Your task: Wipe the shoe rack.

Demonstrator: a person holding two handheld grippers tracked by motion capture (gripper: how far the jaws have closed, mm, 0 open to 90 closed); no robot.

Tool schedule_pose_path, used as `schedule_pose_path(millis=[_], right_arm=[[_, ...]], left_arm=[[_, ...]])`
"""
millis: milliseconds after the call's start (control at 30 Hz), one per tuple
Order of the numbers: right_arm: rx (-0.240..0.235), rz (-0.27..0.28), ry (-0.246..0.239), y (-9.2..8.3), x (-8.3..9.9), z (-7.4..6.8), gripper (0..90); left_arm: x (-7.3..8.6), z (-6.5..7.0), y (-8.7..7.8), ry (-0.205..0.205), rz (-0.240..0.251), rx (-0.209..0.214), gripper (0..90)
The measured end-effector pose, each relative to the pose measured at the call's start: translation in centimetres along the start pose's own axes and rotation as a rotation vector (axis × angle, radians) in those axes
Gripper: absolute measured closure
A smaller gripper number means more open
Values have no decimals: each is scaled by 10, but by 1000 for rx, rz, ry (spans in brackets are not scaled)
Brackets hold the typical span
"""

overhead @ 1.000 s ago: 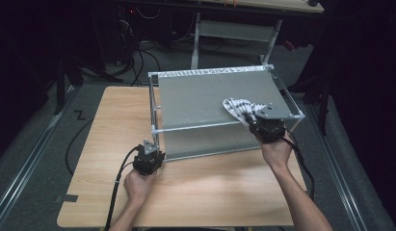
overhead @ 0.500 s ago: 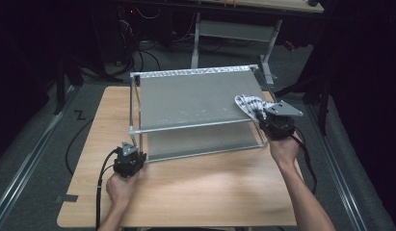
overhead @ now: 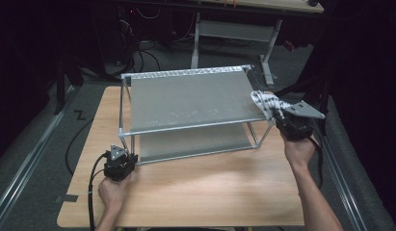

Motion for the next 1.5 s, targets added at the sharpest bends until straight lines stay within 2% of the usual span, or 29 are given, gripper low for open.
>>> schedule_pose_path(millis=[33, 267, 400, 567, 633, 667, 1067, 1367, 1400, 1433, 1500], right_arm=[[0, 0, 0, 0, 0, 0, 787], [43, -22, 36, -10, 21, 26, 791], [47, -46, 54, -10, 37, 30, 793], [34, -89, 65, -3, 63, 23, 796], [30, -96, 65, -1, 67, 20, 796], [29, -119, 51, 3, 76, 16, 796], [4, -179, 47, 17, 107, -3, 798], [-27, -220, 105, 28, 135, -16, 796], [-29, -234, 103, 30, 141, -18, 796], [-38, -256, 124, 35, 153, -21, 796], [-41, -266, 140, 36, 159, -23, 795]], left_arm=[[0, 0, 0, -1, 3, 1, 792], [1, 0, 1, 2, 27, 7, 790], [1, 0, 1, 0, 39, 11, 789], [1, 0, 1, -5, 45, 14, 787], [1, 0, 1, -6, 45, 16, 786], [1, 0, 1, -8, 46, 17, 785], [1, 0, 1, -14, 47, 23, 782], [1, 0, 1, -23, 49, 32, 779], [1, 0, 1, -23, 49, 32, 779], [1, 0, 1, -24, 49, 32, 778], [1, 0, 1, -24, 49, 32, 778]])
Point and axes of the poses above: each handheld gripper's, and its own axes: y roughly forward along the jaws, x roughly out of its underside, z roughly to its right, the point moved 10 cm from there along y, roughly forward along the jaws, and after that the axes turned 3 degrees about x, right-handed, at the moved point
